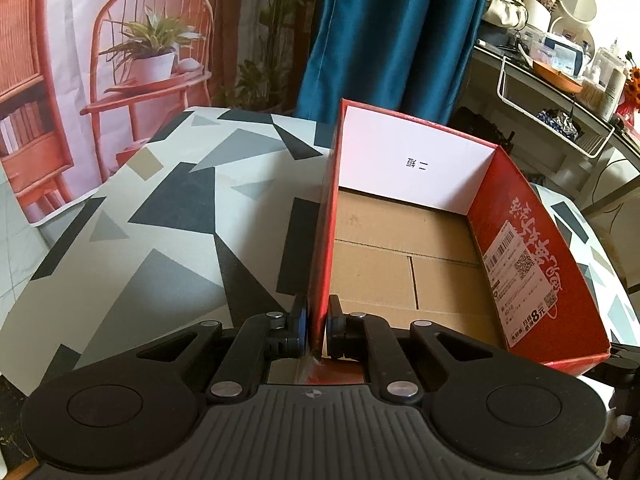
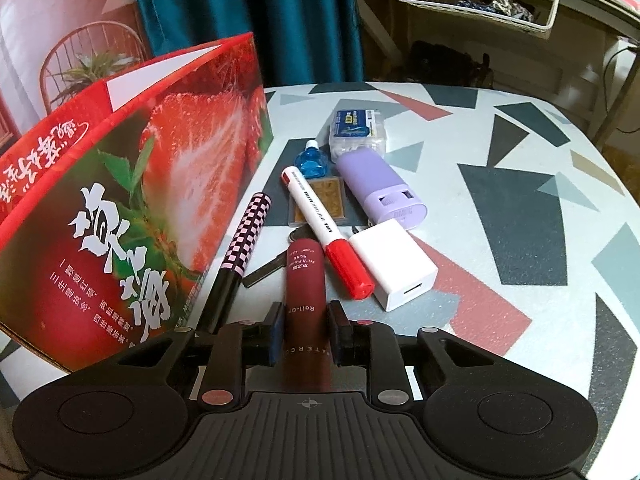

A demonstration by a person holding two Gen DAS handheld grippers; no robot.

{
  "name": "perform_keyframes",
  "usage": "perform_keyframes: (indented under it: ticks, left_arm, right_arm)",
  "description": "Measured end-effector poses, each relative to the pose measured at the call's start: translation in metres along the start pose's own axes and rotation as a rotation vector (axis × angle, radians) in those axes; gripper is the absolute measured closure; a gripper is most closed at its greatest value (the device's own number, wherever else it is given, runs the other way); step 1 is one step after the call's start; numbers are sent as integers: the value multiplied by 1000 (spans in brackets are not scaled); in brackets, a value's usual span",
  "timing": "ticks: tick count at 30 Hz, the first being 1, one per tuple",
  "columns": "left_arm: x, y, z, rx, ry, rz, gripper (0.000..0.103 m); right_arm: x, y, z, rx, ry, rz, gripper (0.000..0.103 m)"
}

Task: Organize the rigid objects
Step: 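Lower the right tool and close its fingers on the dark red lipstick tube, then carry the lipstick tube with the right tool into the red box and release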

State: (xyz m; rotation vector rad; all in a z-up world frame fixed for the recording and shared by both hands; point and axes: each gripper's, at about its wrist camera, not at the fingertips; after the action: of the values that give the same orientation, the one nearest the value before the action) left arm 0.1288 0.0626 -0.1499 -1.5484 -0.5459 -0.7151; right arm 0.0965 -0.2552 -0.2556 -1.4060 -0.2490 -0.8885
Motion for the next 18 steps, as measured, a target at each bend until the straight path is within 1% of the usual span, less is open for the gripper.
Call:
perform_keyframes:
  ticks: [5, 10, 12, 18]
  left_arm:
    - [-2, 0, 3, -7, -19, -8, 93]
    - [-2, -1, 4, -11, -18, -11, 93]
    - [-3, -1, 4, -13, -11, -12, 93]
    - [-3, -1, 5, -22, 4, -15, 92]
  right_arm:
    - [1, 1, -2, 9, 19, -1, 82]
    - [3, 2, -2, 4, 36, 10, 82]
    - [6, 1, -3, 15, 62, 19, 82]
    - [19, -13, -3, 24, 70, -29, 82]
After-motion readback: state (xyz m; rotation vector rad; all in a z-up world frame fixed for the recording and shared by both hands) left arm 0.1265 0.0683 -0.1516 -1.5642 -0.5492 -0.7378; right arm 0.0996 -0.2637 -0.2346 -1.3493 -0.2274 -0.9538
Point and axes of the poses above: each gripper's, at about its wrist camera, not at the fingertips, and y roughly the way its jaws point, z to its left, x to its top, and after that the axes turned 8 degrees about y, right-handed
